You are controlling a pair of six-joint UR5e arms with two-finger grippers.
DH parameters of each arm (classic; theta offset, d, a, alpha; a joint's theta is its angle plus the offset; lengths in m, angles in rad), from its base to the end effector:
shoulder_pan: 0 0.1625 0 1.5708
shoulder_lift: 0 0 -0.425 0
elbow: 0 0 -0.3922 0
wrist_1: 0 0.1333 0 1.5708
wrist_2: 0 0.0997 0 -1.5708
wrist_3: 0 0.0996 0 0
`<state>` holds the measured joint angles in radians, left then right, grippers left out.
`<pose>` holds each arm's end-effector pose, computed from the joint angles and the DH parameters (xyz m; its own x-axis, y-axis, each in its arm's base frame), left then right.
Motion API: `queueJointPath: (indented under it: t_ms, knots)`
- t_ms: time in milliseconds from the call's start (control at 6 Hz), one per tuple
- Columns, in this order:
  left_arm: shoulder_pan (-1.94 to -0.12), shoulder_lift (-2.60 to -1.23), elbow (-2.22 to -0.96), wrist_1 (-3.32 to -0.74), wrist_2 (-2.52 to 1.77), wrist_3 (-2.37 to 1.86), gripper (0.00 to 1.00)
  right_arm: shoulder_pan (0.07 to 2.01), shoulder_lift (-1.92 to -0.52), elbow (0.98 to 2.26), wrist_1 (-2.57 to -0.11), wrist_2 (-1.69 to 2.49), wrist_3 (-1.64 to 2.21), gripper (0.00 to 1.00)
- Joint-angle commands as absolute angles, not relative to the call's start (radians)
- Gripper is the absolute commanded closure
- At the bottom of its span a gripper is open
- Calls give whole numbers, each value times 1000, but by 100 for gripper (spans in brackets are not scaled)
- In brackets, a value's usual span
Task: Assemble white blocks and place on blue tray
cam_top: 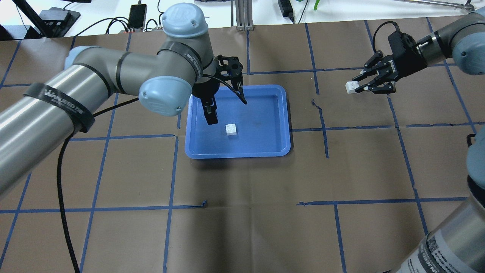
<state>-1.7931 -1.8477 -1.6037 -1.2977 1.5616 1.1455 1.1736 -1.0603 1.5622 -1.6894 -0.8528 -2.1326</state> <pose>-0.2600 -0.5417 0.3485 -0.2018 0.9787 0.0372 0.9794 0.2016 0.0068 -0.0549 -0.6449 0.2378 0.0156 -0.9998 0.0085 -0.6983 -0.0170 -0.7156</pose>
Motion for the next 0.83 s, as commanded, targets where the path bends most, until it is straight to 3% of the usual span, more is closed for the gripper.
queueJointPath:
  t_ms: [0, 333, 667]
  knots:
    - [-1705, -1682, -1582, -1507, 1560, 1144, 27, 1294, -1065, 1588, -1776, -801, -1990, 66]
    - [-1636, -1625, -1575, -1552, 1551, 1009, 3, 1440, -1071, 1675, -2063, -801, -1753, 66]
    - [-1545, -1524, -1575, -1539, 1525, 624, 1, 1543, -1063, 1803, -2413, -802, -1481, 66]
